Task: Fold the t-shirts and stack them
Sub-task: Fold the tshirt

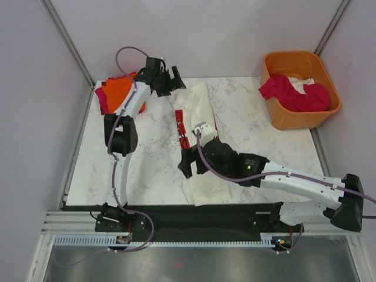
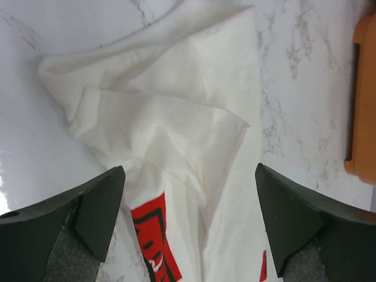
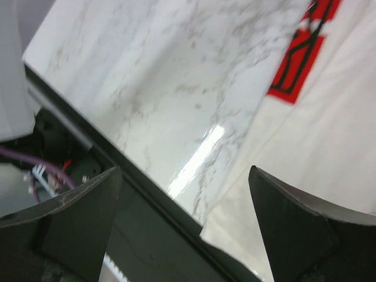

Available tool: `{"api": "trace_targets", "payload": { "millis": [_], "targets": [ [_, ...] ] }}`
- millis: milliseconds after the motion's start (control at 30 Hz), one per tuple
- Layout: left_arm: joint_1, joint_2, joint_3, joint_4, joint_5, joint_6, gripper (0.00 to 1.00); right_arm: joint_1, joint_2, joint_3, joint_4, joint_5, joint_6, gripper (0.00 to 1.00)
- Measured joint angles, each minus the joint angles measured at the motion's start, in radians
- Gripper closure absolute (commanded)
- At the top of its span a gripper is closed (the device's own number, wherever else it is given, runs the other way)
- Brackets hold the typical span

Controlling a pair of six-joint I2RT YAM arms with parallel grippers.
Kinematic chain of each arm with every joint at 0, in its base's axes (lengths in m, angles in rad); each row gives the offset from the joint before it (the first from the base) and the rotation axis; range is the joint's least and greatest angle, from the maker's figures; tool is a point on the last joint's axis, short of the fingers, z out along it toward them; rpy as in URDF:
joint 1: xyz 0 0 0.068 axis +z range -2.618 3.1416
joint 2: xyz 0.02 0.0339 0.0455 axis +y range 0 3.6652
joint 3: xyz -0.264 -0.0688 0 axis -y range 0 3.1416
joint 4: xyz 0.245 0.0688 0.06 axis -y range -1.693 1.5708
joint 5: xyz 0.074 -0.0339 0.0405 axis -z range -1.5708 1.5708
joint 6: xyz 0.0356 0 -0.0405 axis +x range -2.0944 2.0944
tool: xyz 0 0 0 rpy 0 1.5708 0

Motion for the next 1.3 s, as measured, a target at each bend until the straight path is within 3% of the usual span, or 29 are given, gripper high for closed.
{"api": "trace_targets", "payload": {
  "millis": [100, 300, 433, 500, 667, 833, 967, 1133, 1233, 1300],
  "targets": [
    [0.009, -0.177, -0.103, 0.005, -0.035, 0.022, 0.00, -0.087, -0.007, 0.089, -0.021, 0.100, -0.036, 0.02],
    [0.005, -0.652, -0.414, 0.043, -0.135, 0.044, 0.00, -0.424, 0.038, 0.129, -0.051, 0.170, -0.045, 0.02],
    [-0.090, -0.909, -0.704, 0.077, -0.190, 0.041, 0.02, -0.567, 0.153, 0.132, -0.080, 0.142, -0.047, 0.02],
    [-0.181, -0.983, -0.879, 0.076, -0.207, 0.027, 0.09, -0.599, 0.182, 0.113, -0.094, 0.106, -0.046, 0.02],
    [-0.402, -0.998, -1.270, 0.058, -0.198, -0.053, 0.12, -0.613, 0.150, -0.048, -0.107, -0.014, -0.025, 0.07],
    [-0.484, -1.039, -1.486, 0.050, -0.181, -0.156, 0.13, -0.594, 0.002, -0.291, -0.144, -0.126, 0.036, 0.08],
    [-0.511, -1.110, -1.532, 0.101, -0.177, -0.219, 0.12, -0.533, -0.120, -0.423, -0.162, -0.180, 0.098, 0.09],
    [-0.577, -1.106, -1.552, 0.179, -0.179, -0.297, 0.14, -0.503, -0.158, -0.469, -0.174, -0.195, 0.142, 0.07],
    [-0.620, -1.071, -1.575, 0.202, -0.179, -0.342, 0.22, -0.503, -0.177, -0.468, -0.171, -0.182, 0.152, 0.07],
    [-0.645, -1.033, -1.580, 0.211, -0.178, -0.374, 0.37, -0.503, -0.176, -0.462, -0.170, -0.176, 0.154, 0.06]
  ]
}}
